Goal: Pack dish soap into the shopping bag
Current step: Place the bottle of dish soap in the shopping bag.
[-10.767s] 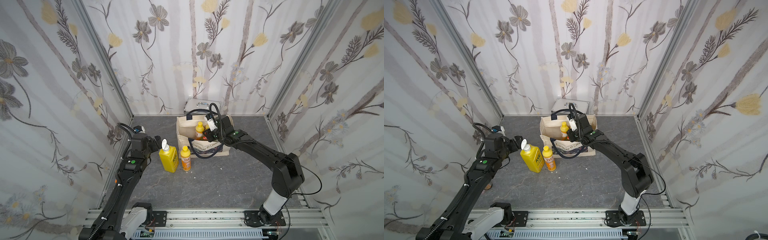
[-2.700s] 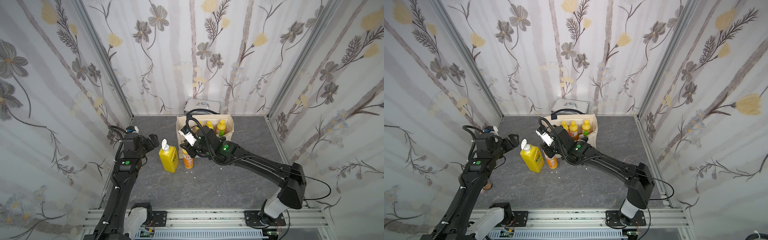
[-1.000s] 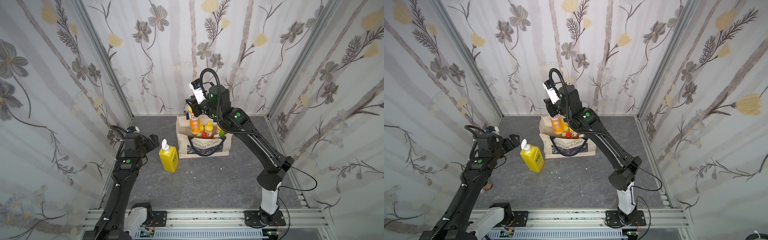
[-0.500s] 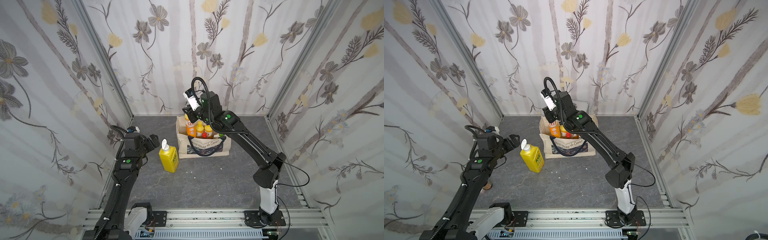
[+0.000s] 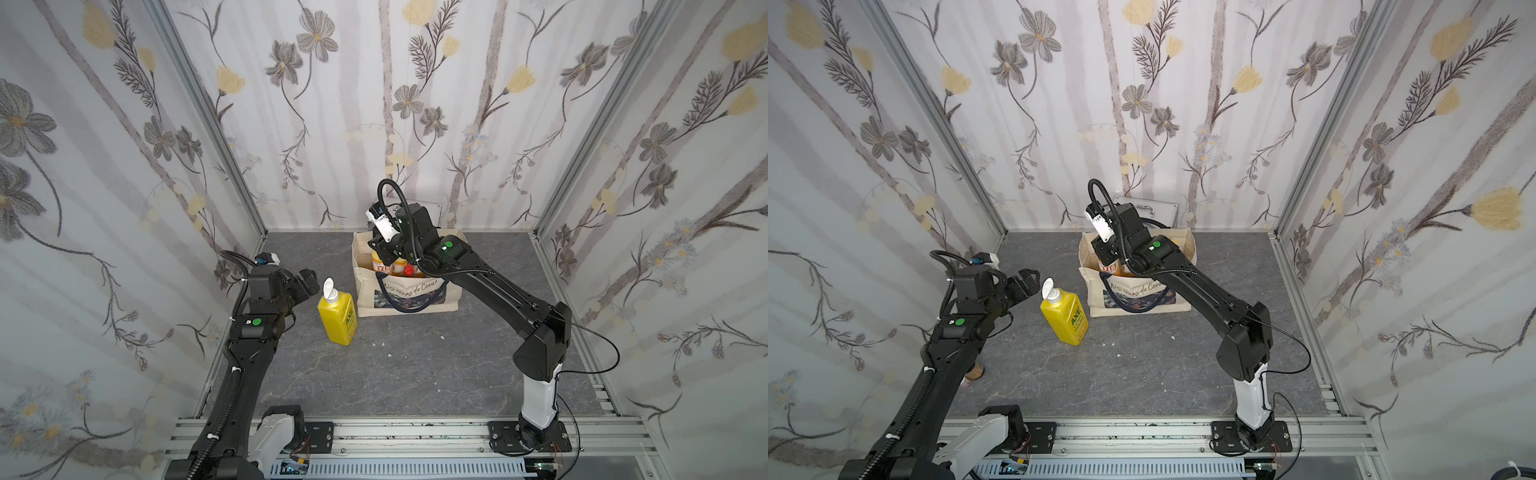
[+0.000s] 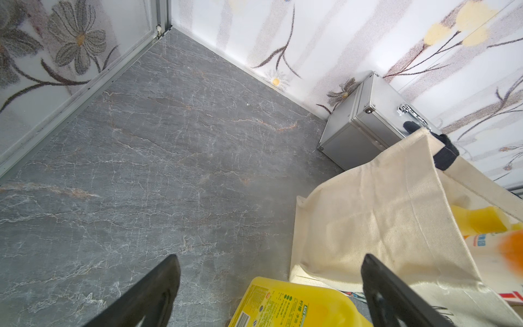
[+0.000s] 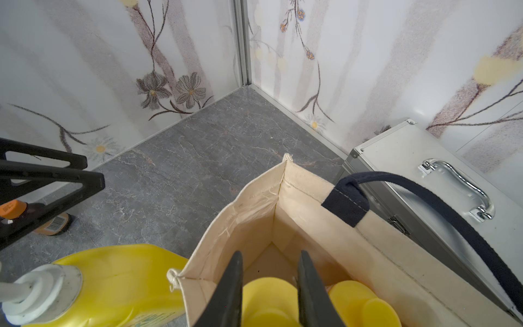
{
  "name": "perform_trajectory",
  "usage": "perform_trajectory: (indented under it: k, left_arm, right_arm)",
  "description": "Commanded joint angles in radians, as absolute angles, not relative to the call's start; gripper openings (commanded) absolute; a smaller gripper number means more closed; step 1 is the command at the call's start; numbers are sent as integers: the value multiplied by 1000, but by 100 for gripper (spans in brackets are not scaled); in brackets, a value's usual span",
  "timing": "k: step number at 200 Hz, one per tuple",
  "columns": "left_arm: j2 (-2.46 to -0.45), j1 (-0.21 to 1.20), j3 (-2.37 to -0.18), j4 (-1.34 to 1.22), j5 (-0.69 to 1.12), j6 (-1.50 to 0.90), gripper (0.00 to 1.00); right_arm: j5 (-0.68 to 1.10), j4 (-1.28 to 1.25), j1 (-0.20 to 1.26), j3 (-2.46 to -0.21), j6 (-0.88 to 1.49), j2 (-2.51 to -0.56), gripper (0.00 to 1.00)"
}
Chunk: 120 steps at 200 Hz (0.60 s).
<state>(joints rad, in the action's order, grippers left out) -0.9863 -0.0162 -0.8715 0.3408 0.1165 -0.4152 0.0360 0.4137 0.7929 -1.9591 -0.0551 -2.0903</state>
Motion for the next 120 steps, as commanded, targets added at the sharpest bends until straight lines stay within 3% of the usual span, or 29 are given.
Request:
perform_trajectory:
  k: [1,120]
  left_arm:
    - [-985,-17,-871,326,112,-415,100]
    - [-983,-17,-870,327,117,-416,100]
  right_arm:
    - [60,242,793,-1913,-40,-2063,0]
    - [64,110,791,-1736,-14,-2057,0]
